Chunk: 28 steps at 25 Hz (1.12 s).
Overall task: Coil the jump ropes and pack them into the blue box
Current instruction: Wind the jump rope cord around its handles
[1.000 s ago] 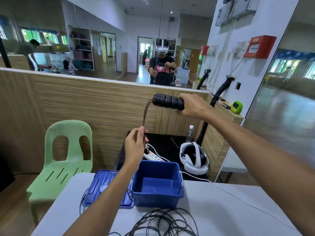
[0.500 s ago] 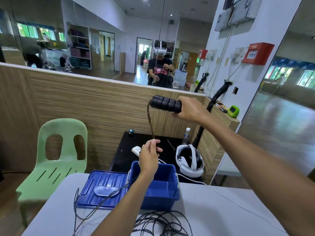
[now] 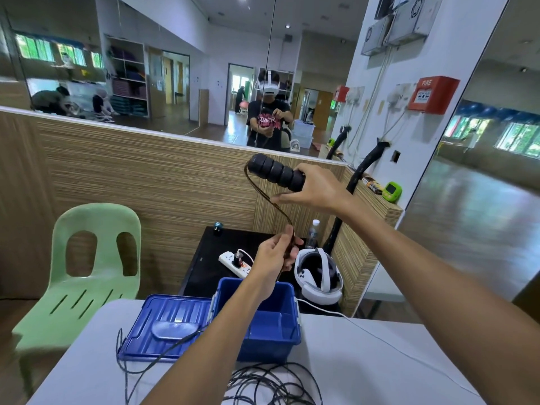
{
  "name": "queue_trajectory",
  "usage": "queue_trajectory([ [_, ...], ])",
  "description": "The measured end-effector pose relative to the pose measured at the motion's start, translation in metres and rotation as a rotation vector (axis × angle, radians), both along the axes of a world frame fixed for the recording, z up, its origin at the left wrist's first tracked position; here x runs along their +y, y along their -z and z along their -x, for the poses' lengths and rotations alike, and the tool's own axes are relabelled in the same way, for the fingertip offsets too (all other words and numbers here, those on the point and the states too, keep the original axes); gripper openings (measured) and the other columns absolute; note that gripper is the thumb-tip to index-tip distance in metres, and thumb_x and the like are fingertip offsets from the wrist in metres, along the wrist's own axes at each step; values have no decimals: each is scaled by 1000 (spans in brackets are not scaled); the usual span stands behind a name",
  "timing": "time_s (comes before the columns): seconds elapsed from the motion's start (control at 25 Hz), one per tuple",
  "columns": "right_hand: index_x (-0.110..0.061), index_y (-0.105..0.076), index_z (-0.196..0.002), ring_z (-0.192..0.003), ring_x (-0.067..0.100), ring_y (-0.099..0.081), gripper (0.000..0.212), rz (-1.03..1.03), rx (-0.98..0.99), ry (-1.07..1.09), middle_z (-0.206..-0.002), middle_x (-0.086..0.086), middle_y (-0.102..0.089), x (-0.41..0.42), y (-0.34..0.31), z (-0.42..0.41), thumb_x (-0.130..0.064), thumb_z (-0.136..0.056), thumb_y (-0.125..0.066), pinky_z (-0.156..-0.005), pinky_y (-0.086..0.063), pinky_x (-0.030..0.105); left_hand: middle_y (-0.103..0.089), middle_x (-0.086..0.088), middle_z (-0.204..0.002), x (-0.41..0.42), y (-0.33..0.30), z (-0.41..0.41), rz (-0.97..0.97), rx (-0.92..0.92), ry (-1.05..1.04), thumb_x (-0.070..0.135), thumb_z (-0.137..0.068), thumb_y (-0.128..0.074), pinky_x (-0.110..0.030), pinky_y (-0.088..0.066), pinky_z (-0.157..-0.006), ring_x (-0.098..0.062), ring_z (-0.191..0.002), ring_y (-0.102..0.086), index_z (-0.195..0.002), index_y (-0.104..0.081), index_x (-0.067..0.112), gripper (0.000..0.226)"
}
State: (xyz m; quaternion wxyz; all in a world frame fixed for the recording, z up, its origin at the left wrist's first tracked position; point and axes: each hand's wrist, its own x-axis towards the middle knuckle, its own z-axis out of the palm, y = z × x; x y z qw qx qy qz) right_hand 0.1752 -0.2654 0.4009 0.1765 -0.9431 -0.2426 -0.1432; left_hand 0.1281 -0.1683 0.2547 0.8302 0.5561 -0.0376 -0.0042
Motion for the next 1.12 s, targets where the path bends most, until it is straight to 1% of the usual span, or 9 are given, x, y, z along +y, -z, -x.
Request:
queue_trajectory([
  [0.12,-16,-54,-100,-71,9,-49,67,8,36,10,-83,-5,-53,2,5,1,-61,-61,-83,-56,-34,24,-51,2,-58,0,-9,2,-45,-54,81,49,-91,-52,-24,-26,-50,-8,-47,-32,-85,-65,10,42],
  [0.28,-16,-52,-103,-72,10,-52,49,33,66,9,-82,-6,-51,5,7,4,-30,-70,-85,-55,-34,21,-48,2,-58,3,-12,4,-81,-85,105,48,-94,-51,-23,-27,-49,-8,-47,-33,-86,-65,11,41],
  [0.48,-18,-56,-92,-68,10,-55,19,64,114,-78,-79,-3,-57,-5,-7,23,-12,-81,-71,-58,-37,19,-40,6,-57,41,0,-6,-414,-73,144,55,-88,-54,-23,-29,-54,-10,-51,-31,-86,-63,9,47],
  [0.56,-20,-56,-91,-69,8,-57,18,134,177,-143,-81,-3,-58,-12,-7,37,-11,-84,-69,-62,-41,19,-42,8,-55,62,-2,-15,-541,-66,137,55,-87,-56,-23,-29,-53,-9,-51,-33,-86,-64,9,46],
  [0.64,-22,-55,-102,-73,8,-58,22,255,206,-176,-86,-3,-59,-18,3,50,-13,-86,-68,-68,-50,22,-50,8,-56,80,-14,-25,-681,-114,144,39,-92,-59,-21,-31,-50,-10,-51,-37,-83,-63,10,31],
  [0.72,-22,-49,-115,-76,10,-59,33,386,153,-155,-92,-4,-58,-22,23,59,-17,-88,-66,-71,-53,27,-56,7,-57,91,-36,-35,-792,-140,190,19,-95,-58,-20,-34,-49,-16,-54,-45,-79,-63,8,20],
  [0.88,-10,-29,-135,-82,31,-64,56,580,-194,-29,-97,10,-65,-26,68,57,-19,-91,-62,-59,-44,38,-45,8,-48,79,-97,-30,-1057,-73,105,49,-86,-65,-19,-28,-42,-9,-41,-33,-71,-71,14,39],
  [0.96,-2,-21,-144,-83,33,-66,61,583,-265,112,-97,13,-67,-24,80,47,-11,-94,-55,-57,-37,37,-45,7,-46,56,-118,-14,-1075,-90,30,44,-88,-64,-16,-28,-37,-7,-36,-31,-74,-75,14,35],
  [1.12,-4,-36,-126,-81,33,-68,31,350,-221,226,-93,12,-69,-20,79,27,-16,-98,-47,-56,-38,36,-63,0,-65,3,-112,19,-1033,-112,-194,28,-96,-55,-18,-38,-43,-8,-50,-53,-83,-71,8,29],
])
